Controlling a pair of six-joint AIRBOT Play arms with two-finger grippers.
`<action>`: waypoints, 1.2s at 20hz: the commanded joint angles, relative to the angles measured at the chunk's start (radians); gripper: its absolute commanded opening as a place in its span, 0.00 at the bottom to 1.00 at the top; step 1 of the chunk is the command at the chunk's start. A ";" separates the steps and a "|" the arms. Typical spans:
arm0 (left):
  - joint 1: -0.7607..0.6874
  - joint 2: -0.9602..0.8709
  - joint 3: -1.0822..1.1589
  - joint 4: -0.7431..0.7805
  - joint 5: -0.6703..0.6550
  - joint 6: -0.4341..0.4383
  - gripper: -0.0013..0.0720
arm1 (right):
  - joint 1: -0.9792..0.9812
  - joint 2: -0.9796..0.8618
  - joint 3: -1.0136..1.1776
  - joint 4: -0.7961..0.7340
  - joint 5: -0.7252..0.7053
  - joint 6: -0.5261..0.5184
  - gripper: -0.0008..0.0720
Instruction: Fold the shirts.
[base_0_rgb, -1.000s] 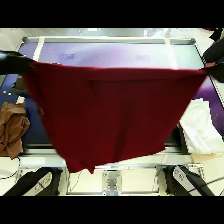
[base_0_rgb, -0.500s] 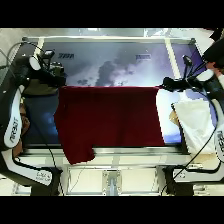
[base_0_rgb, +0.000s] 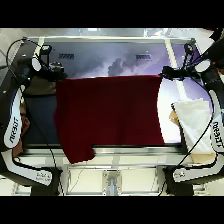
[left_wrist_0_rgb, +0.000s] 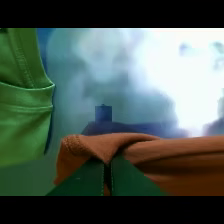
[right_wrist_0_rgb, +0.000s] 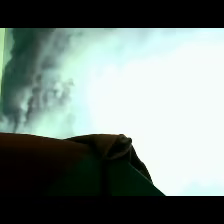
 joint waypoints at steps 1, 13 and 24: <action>-0.003 0.036 -0.033 -0.007 -0.094 -0.001 0.03 | 0.018 -0.001 0.003 -0.109 0.187 0.000 0.02; -0.013 0.151 -0.468 -0.052 -0.087 -0.003 0.03 | 0.139 0.010 -0.377 -0.203 0.046 0.011 0.02; 0.005 0.383 -0.507 -0.049 -0.152 -0.008 0.96 | 0.109 0.179 -0.200 -0.444 0.499 0.032 0.38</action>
